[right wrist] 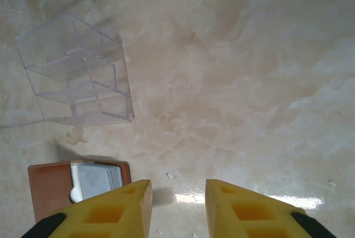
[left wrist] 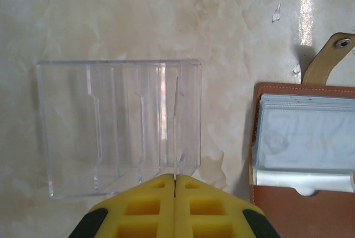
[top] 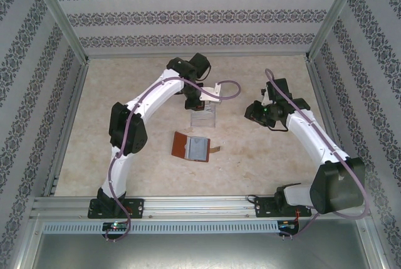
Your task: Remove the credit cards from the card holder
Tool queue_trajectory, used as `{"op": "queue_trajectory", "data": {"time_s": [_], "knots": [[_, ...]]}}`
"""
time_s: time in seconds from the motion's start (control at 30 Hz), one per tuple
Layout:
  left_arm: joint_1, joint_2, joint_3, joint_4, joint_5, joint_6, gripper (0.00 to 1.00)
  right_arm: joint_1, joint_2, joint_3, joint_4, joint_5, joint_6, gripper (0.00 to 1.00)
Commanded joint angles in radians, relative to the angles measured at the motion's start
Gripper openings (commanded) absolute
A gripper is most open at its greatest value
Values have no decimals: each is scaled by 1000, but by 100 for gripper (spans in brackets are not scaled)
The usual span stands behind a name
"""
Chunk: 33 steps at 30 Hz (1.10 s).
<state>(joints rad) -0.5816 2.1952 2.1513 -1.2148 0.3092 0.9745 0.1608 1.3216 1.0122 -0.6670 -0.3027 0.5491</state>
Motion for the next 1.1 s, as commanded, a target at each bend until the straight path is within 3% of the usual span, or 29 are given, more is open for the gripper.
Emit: {"op": "queue_trajectory", "data": {"time_s": [0.0,0.43,1.07], "knots": [[-21,35,42,-46,12,42,0,-10,-25,4,-14,16,-12,32],[-35,173,217,-151,-57,44,0,-30,-35,-30,-14,3,-17,32],[-43,233,247,-234,-79,61,0,-33,-23,-30,-5,-11,-19,32]]}}
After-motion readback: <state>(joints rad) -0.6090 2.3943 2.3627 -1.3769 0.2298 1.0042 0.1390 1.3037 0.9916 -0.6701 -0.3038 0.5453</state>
